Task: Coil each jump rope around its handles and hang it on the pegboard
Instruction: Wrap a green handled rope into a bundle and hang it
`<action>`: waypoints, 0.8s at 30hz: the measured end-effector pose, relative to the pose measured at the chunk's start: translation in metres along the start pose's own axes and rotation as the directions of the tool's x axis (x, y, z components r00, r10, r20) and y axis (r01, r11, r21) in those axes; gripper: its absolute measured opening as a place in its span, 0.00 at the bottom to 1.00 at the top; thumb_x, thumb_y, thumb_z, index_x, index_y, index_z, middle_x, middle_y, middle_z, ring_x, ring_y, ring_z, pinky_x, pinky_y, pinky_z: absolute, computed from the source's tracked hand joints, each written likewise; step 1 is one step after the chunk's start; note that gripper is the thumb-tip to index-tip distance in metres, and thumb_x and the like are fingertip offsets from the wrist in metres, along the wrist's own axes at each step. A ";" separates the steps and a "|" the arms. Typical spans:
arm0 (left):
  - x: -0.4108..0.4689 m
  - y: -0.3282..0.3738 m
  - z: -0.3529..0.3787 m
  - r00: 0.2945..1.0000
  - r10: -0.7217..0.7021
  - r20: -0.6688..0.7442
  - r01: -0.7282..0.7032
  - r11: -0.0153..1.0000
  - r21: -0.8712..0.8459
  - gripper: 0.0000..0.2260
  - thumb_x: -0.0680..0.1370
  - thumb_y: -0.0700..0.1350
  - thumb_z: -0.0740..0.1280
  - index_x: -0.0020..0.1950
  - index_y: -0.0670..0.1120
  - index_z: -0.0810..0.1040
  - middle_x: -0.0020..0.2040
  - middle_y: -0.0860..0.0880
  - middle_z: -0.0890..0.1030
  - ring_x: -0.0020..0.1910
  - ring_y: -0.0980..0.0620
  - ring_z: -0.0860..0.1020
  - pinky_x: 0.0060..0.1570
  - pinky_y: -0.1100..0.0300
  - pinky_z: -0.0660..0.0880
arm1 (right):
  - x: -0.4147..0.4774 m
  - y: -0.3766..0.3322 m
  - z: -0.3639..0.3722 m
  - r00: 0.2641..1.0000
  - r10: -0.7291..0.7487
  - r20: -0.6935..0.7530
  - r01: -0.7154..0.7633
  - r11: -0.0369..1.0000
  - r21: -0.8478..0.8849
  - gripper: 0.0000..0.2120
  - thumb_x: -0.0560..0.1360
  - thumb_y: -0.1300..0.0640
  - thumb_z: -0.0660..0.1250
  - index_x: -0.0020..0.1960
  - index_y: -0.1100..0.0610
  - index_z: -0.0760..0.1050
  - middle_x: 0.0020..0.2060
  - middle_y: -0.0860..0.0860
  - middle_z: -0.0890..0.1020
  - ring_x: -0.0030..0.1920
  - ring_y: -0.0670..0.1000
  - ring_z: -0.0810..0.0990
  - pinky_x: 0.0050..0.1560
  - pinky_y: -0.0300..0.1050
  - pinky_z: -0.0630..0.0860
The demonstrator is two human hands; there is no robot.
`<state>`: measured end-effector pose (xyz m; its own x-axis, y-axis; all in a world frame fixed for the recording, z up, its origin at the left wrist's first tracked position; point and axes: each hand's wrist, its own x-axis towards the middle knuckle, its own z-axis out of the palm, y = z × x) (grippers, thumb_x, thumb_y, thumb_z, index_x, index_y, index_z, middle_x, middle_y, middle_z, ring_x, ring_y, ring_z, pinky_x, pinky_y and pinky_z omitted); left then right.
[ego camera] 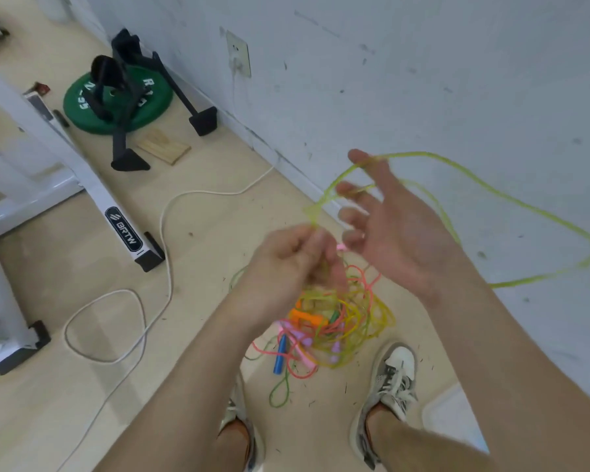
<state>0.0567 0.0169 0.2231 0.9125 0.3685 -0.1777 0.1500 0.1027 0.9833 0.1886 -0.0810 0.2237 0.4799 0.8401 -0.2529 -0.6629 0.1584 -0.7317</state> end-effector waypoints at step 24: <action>-0.003 -0.013 -0.003 0.817 -0.327 0.475 0.334 0.940 0.071 0.18 0.81 0.55 0.57 0.49 0.41 0.78 0.43 0.40 0.83 0.41 0.47 0.82 0.48 0.53 0.76 | 0.012 0.013 0.006 0.943 0.143 -0.300 0.012 0.887 0.461 0.12 0.81 0.55 0.57 0.40 0.57 0.69 0.28 0.48 0.61 0.24 0.45 0.61 0.22 0.34 0.63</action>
<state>0.0507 0.0167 0.2110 0.8774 -0.1712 -0.4482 0.4731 0.1543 0.8674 0.1820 -0.0651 0.2147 0.5303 0.6591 -0.5332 -0.8473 0.3898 -0.3608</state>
